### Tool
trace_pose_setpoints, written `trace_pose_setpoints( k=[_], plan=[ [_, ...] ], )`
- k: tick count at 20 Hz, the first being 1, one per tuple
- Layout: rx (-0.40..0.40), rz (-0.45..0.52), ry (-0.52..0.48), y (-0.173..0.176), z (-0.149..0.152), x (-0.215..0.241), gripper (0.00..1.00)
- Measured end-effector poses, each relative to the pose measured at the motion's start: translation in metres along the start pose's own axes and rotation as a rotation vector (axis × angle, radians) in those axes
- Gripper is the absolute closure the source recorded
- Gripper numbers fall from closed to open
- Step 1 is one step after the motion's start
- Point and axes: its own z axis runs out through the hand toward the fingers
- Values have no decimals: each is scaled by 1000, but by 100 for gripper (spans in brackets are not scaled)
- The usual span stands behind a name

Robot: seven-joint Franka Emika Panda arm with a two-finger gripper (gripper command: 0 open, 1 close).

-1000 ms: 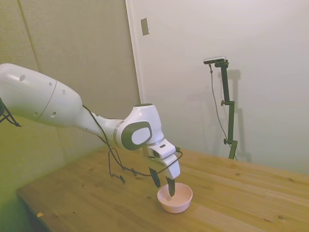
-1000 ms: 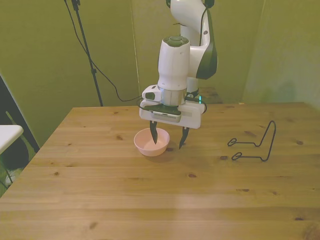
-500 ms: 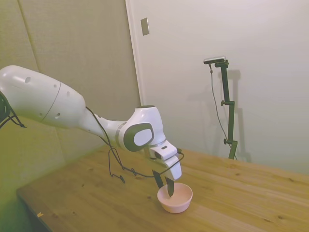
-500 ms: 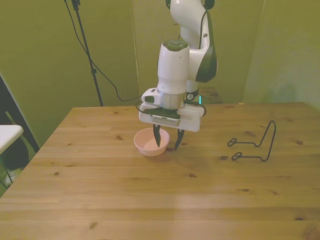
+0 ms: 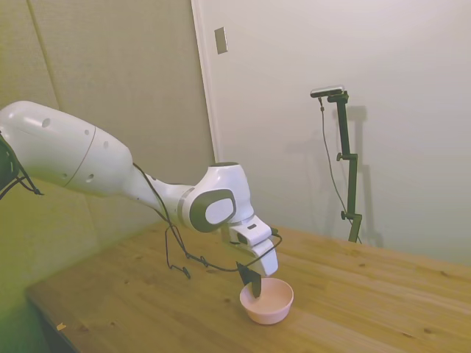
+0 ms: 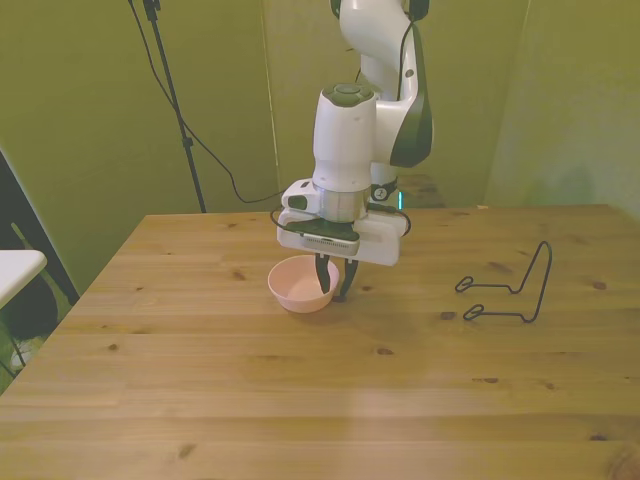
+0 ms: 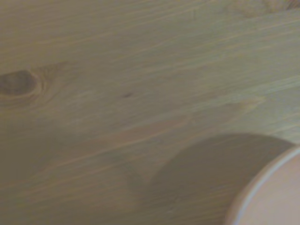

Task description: Load the bowl

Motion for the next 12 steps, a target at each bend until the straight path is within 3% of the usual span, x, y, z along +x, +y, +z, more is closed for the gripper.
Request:
trace_pose_setpoints(
  k=[6, 12],
  plan=[
    [57, -17, -2, -3, -23, -3, 100],
    [185, -54, -40, -24, -83, -34, 100]
  ],
)
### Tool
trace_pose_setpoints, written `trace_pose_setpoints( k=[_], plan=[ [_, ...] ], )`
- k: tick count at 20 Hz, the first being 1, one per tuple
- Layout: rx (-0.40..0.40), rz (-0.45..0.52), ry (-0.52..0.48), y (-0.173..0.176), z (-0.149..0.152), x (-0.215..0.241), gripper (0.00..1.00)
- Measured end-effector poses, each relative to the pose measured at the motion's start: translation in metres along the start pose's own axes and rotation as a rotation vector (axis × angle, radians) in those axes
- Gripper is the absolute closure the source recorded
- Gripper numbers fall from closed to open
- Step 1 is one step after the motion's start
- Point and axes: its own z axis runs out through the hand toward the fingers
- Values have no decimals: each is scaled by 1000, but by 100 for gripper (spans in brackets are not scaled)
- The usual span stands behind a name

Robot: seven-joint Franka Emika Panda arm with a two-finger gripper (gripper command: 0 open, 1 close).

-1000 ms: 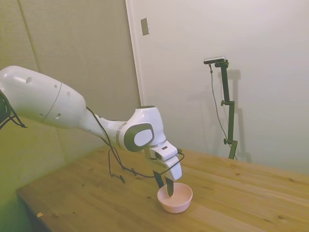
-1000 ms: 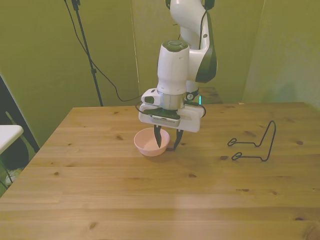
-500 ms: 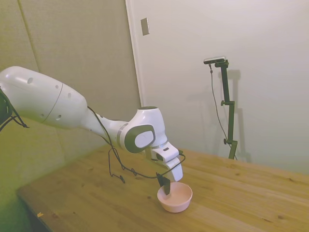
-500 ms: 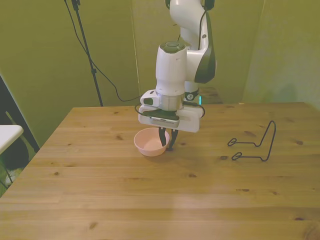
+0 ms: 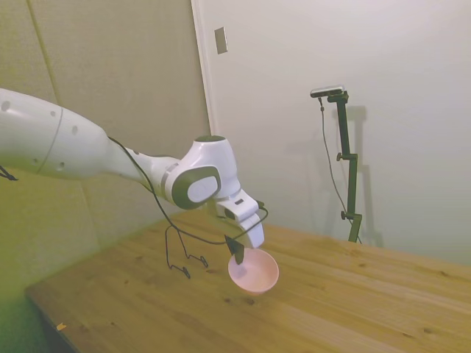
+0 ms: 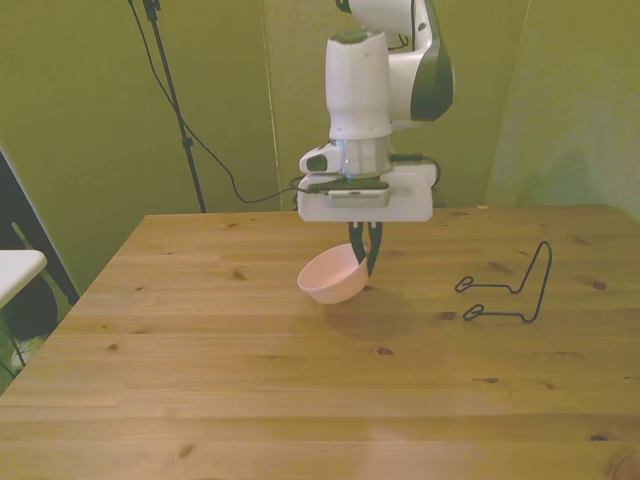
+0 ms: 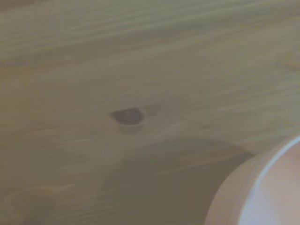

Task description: Load the bowl

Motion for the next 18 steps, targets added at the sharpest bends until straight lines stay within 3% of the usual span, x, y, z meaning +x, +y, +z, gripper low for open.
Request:
trace_pose_setpoints(
  k=[6, 10, 18],
  plan=[
    [72, -81, -119, -52, -36, -69, 100],
    [132, -96, -176, -59, -34, -78, 100],
    [343, -96, -364, -62, -16, -103, 100]
  ],
)
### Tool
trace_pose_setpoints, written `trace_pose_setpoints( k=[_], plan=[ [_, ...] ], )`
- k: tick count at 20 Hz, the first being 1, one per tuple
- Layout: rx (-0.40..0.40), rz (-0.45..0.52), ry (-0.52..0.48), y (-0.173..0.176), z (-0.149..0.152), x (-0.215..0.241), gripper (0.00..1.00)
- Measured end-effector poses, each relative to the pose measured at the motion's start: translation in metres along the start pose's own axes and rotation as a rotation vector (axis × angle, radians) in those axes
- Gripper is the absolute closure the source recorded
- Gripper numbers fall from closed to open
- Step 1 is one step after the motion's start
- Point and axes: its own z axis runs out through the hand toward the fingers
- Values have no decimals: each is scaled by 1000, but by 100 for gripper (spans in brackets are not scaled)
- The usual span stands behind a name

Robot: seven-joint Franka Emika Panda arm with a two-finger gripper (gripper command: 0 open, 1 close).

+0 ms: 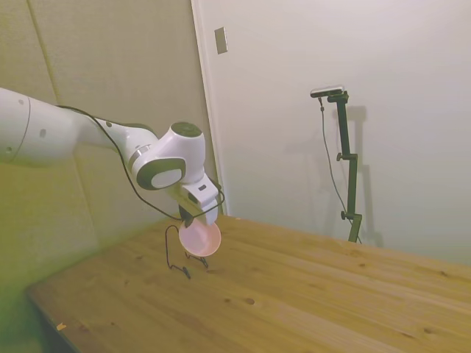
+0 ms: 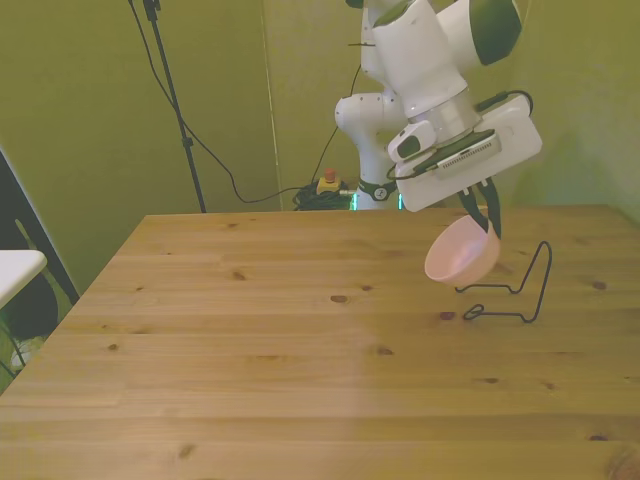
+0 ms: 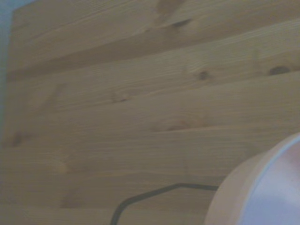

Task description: Load the bowl

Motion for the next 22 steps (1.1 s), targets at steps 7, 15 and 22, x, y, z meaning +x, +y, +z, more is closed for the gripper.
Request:
trace_pose_setpoints(
  k=[7, 15, 22],
  plan=[
    [122, -71, -69, -1, 15, -10, 100],
    [198, -95, -143, 13, 31, -7, 100],
    [222, -98, -173, 23, 50, -6, 100]
  ],
)
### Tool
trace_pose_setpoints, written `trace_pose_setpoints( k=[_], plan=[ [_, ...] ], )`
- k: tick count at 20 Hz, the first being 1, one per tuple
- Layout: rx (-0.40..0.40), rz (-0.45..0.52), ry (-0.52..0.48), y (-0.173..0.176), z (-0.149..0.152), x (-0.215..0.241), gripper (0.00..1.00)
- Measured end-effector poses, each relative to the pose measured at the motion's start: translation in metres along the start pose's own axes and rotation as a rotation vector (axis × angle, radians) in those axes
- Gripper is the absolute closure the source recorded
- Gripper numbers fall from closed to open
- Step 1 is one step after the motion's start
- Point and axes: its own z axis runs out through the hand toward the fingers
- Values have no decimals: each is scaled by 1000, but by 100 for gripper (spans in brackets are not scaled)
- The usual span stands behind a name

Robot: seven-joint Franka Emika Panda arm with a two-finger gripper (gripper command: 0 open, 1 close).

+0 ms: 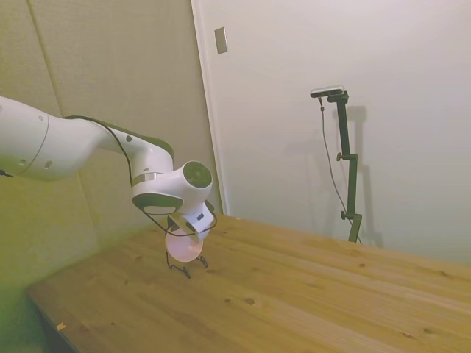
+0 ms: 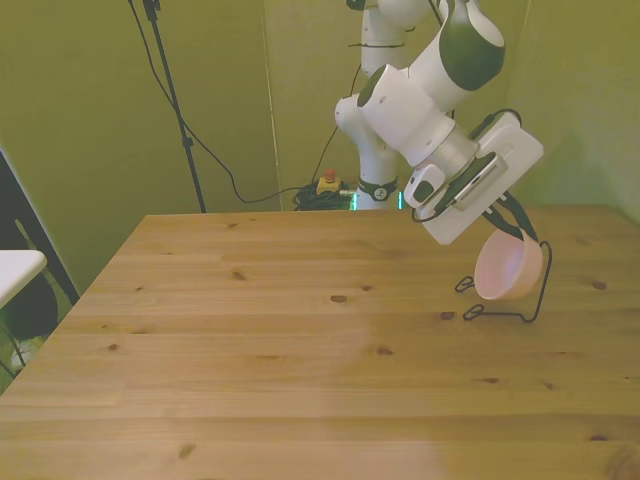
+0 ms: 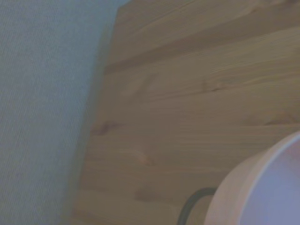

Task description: Load the bowl

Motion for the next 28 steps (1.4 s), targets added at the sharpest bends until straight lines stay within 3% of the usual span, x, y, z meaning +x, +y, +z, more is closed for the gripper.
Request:
trace_pose_setpoints(
  k=[14, 15, 28],
  plan=[
    [-5, 7, -9, 9, 18, 5, 100],
    [-5, 8, -9, 10, 19, 6, 0],
    [-5, 6, 0, 9, 18, 6, 0]
  ],
)
